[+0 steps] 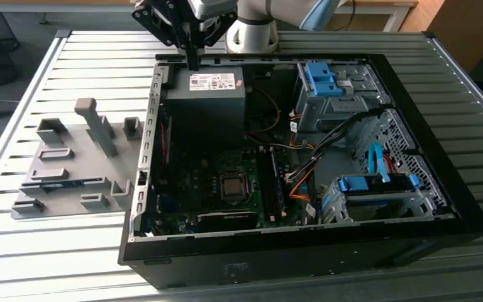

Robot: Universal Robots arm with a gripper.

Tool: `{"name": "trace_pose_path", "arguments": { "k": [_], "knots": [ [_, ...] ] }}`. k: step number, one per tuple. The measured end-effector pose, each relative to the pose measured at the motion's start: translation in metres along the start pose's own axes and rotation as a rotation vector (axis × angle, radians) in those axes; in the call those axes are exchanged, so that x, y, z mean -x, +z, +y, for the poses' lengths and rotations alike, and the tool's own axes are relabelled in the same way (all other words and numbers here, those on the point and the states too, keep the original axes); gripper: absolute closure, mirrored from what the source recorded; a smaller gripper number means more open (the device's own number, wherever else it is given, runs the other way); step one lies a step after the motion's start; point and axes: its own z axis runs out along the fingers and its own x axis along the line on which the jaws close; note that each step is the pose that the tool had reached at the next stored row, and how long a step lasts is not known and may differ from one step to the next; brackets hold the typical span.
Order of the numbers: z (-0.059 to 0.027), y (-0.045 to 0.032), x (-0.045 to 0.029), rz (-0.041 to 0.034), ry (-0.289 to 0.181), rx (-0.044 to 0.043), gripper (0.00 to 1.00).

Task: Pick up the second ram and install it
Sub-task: 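Reach for the second ram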

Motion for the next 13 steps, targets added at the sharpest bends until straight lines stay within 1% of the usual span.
{"name": "trace_pose_path", "arguments": {
  "k": [13],
  "knots": [
    [-0.0005,0.0006,-0.0057,0.0001,0.000,0.0000,0.89]
  ]
}}
